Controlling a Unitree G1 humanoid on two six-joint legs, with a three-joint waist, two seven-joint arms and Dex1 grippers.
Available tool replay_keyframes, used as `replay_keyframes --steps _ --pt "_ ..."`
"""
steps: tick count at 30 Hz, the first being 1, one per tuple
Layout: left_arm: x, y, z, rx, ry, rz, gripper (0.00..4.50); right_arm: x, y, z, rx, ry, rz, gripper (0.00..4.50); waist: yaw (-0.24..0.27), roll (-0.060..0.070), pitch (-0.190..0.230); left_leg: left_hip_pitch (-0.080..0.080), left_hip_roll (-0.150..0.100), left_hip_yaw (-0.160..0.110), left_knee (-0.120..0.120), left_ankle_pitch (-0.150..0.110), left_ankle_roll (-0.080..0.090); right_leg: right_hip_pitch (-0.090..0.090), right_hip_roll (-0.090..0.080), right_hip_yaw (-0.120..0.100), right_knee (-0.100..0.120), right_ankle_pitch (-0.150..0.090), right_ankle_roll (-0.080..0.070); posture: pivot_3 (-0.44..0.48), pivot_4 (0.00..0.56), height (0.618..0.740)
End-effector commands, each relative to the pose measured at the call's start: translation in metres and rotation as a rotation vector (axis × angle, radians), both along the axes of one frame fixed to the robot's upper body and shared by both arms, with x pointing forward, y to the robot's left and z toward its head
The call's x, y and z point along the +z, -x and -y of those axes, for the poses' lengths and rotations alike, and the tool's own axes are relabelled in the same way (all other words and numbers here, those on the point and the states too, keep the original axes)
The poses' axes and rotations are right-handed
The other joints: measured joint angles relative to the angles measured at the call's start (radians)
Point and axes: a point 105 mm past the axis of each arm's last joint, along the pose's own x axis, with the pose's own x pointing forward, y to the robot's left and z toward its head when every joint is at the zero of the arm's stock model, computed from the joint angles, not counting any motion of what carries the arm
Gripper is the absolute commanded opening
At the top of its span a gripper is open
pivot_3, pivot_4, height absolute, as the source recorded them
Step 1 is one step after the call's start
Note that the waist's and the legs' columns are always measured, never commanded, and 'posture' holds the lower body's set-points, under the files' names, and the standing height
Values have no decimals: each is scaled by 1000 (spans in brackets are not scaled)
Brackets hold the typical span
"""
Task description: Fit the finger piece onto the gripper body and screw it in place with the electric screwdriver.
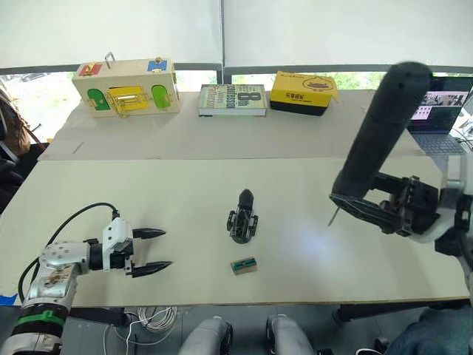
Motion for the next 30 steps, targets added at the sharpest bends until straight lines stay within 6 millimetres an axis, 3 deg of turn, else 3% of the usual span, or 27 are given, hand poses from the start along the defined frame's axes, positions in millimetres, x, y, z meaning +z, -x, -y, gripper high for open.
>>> replay_keyframes --steps 1,8,13,19,30 --pt "13 4 11 -73 24 54 4490 16 15 -14 40 -13 118 1902 0 0 1 0 0 0 0 0 0 0 0 0 0 -1 2 0 150 740" --pt "9 16 64 -191 61 56 4490 18 25 -64 215 -68 124 1902 -5 -2 2 -1 1 0 0 0 0 0 1 4 -1 2 -3 0 150 740" --pt "2 20 105 -275 91 33 4490 1 26 -94 339 -95 92 1902 0 -4 3 0 1 0 0 0 0 0 1 2 -2 2 -3 0 150 740" --pt "-5 20 134 -315 100 59 4490 -15 23 -110 414 -84 90 1902 1 -6 4 0 1 0 0 0 0 0 3 -1 -3 4 -4 0 150 740" --pt "-18 21 165 -331 84 51 4490 -30 18 -124 489 -67 96 1902 12 -5 4 3 0 0 0 0 -1 1 5 -2 -4 4 -4 0 150 740"
